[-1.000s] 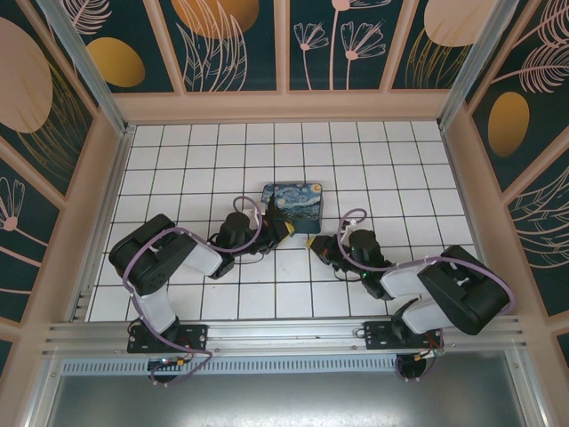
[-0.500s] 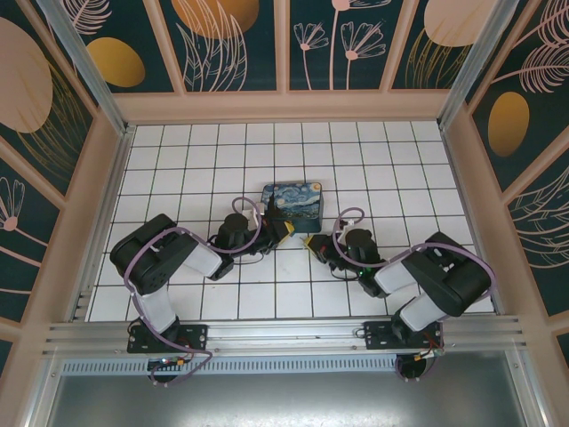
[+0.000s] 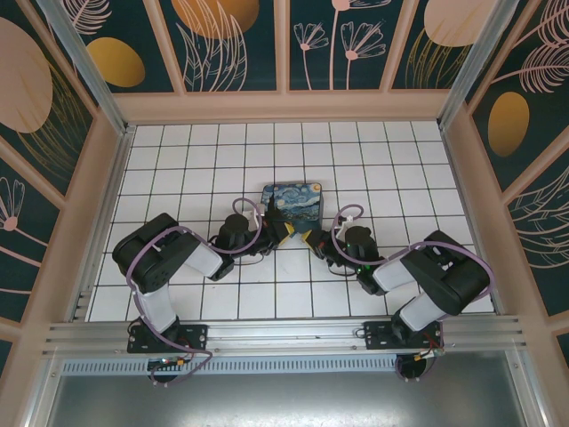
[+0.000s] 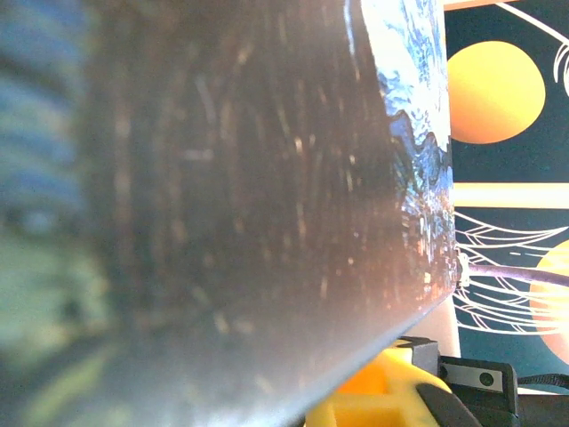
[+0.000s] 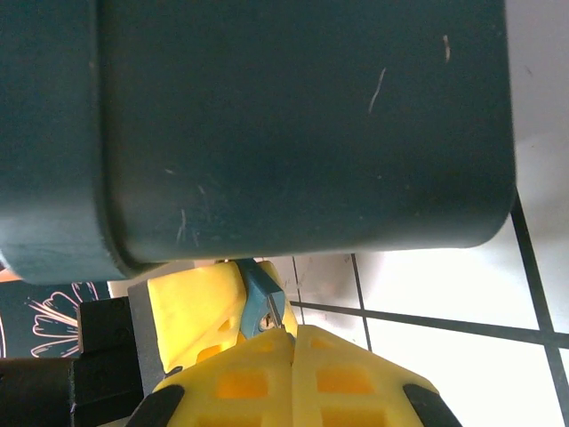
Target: Unlock the padlock with the key
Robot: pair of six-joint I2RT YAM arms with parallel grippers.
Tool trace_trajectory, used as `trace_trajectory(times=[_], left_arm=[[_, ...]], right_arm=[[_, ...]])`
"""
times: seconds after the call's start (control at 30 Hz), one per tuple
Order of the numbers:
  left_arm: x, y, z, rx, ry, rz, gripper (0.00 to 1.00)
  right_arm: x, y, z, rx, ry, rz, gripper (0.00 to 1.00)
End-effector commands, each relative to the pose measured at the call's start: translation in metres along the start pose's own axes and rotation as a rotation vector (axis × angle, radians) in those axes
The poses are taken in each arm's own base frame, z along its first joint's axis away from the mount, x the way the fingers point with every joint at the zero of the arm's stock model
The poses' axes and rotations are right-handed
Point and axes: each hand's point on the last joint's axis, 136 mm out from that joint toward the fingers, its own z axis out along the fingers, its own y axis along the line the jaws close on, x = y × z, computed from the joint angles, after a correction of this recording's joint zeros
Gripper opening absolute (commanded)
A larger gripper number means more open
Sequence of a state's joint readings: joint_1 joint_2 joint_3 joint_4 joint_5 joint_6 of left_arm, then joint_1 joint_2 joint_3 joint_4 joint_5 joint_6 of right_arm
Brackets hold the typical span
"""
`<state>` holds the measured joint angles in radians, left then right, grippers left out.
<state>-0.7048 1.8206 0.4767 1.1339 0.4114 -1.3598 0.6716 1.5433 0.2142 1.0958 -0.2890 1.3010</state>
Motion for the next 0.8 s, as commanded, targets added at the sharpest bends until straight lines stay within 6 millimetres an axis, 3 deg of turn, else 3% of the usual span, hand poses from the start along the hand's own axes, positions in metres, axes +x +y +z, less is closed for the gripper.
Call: trace_trajectory(times=[0.0,0.77], left_arm=[[-0.0039,-0.0138,0.0009,0.06,-0.006,0.018,0.0],[-0.0049,-0.0135,0.0008,0.06,-0.01,0.02,0.0]], right_arm=[[0.0018,0.012,0.0048,-0.042,0.013,-0.007,0.0],[0.0098,0.0132,0.0141,-0.039,0.042,-0.013,0.0]])
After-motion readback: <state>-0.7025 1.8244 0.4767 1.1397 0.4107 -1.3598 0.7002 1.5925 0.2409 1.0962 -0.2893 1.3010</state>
